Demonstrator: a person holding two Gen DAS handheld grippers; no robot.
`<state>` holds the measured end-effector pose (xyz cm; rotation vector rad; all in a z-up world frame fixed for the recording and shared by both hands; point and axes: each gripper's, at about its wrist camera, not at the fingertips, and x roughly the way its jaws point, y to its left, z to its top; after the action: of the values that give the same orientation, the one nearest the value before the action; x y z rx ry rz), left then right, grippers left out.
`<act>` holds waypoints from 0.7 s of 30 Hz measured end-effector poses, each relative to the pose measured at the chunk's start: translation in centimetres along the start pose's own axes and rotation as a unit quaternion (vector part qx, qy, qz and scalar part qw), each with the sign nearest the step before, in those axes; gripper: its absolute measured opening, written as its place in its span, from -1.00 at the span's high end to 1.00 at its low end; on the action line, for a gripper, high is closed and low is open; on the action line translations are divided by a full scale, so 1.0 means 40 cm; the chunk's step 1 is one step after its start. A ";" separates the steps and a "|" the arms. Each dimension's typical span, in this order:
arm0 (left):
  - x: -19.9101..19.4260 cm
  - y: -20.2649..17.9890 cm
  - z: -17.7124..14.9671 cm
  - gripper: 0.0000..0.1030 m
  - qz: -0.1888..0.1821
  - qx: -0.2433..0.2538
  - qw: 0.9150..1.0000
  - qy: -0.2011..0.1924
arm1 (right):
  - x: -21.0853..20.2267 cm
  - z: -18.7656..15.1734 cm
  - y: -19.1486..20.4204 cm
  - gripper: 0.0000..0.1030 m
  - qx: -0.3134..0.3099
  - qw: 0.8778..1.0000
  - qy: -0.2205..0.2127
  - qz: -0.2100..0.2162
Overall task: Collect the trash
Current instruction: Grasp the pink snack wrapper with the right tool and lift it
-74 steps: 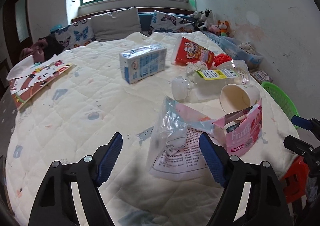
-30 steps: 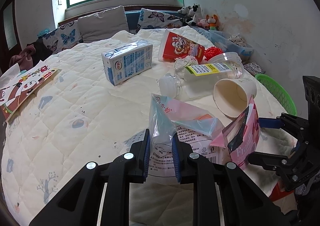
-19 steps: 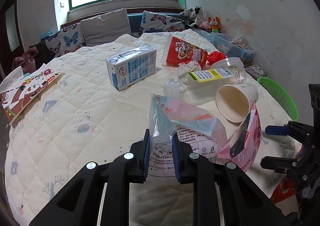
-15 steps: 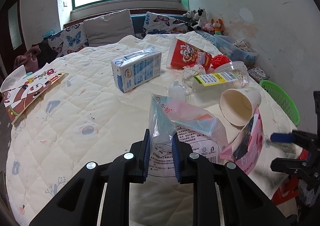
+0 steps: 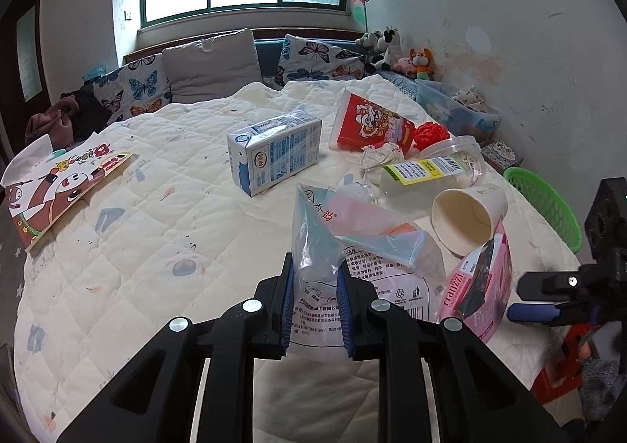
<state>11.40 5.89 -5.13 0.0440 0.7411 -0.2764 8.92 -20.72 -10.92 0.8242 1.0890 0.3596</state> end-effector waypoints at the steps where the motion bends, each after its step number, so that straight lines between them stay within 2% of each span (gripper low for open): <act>1: 0.000 0.001 -0.001 0.62 -0.002 0.001 1.000 0.000 | 0.000 0.002 0.001 -0.93 0.003 1.000 -0.003 -0.002; 7: 0.004 0.005 -0.001 0.62 -0.013 0.004 1.000 0.000 | 0.012 0.006 0.002 -0.88 0.047 0.998 -0.033 -0.017; 11: 0.004 0.008 0.001 0.62 -0.014 0.004 1.000 -0.002 | 0.012 0.004 0.000 -0.46 0.046 0.997 -0.051 -0.031; 13: 0.002 0.008 0.003 0.62 -0.014 0.004 1.000 -0.003 | 0.003 0.001 -0.014 -0.35 0.049 0.997 -0.052 -0.025; 15: 0.000 0.006 0.004 0.62 -0.013 0.005 1.000 -0.003 | -0.004 -0.005 -0.017 -0.25 0.036 0.998 -0.054 -0.024; 21: -0.031 -0.020 0.022 0.62 -0.019 0.007 1.000 -0.013 | -0.083 -0.020 -0.001 -0.23 -0.028 0.996 -0.084 -0.028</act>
<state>10.90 5.28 -3.62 0.0389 0.7157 -0.3176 6.75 -22.50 -9.00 0.7577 0.9390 0.2677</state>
